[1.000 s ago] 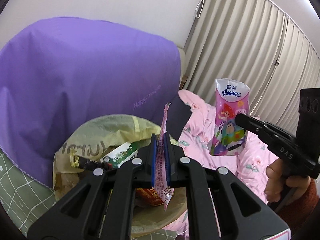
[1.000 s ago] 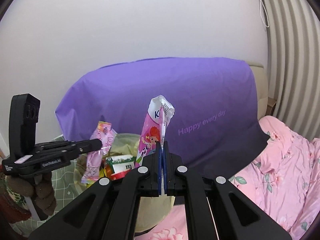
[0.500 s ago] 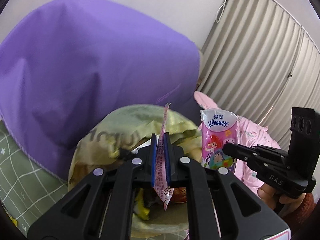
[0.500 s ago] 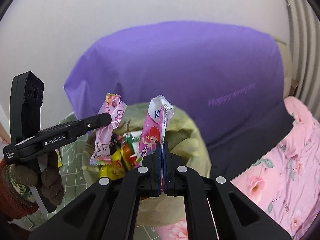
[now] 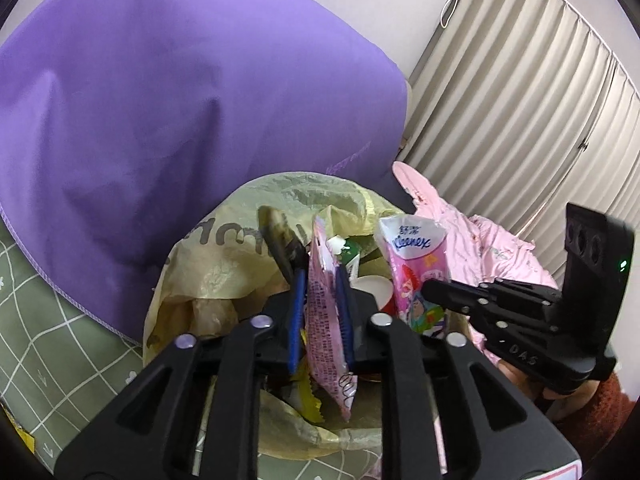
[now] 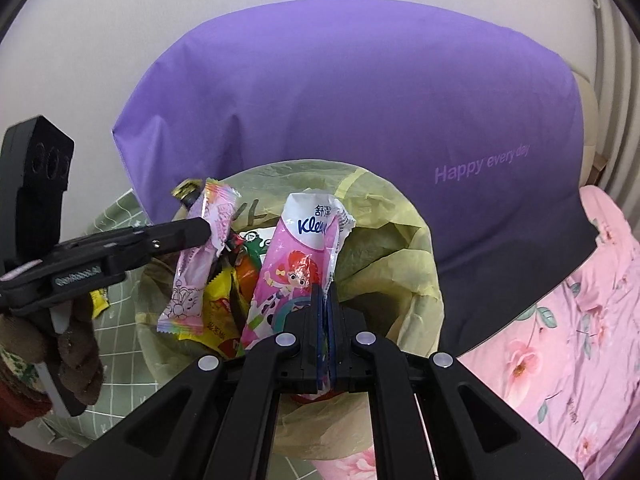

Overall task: Collect trash
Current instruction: 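Open both tools to drop the candy strip and Kleenex pack into the bag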

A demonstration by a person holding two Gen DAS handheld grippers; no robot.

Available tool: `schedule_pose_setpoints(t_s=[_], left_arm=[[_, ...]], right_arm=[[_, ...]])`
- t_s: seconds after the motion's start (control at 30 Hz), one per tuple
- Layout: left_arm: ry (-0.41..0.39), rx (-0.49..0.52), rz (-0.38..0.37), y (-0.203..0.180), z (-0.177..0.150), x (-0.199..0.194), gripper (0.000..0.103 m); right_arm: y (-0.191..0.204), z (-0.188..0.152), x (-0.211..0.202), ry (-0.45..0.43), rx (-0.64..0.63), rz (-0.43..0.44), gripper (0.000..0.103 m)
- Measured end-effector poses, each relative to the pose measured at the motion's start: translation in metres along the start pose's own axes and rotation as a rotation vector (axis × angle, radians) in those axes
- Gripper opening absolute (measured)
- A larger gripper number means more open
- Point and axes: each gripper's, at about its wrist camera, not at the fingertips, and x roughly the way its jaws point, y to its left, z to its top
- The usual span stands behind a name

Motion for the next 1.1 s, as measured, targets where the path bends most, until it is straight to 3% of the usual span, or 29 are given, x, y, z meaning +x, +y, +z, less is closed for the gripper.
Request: schedule_pose_setpoints(t_s=[0.23, 0.5, 0.87, 1.1], left_arm=[[-0.069, -0.008, -0.021, -0.001, 0.015, -0.029, 0.028], [-0.148, -0.013, 0.036, 0.008, 0.011, -0.085, 0.034], [-0.151, -0.100, 0.119, 0.058, -0.026, -0.130, 0.038], [-0.155, -0.184, 0.179, 0.099, -0.056, -0.150, 0.040]], right_arm=[[0.005, 0.001, -0.012, -0.039, -0.027, -0.052, 0.005], [0.014, -0.002, -0.021, -0.031, -0.017, -0.012, 0.006], [0.023, -0.037, -0.032, 0.034, -0.040, -0.050, 0.006], [0.031, -0.039, -0.055, 0.002, -0.037, -0.065, 0.006]])
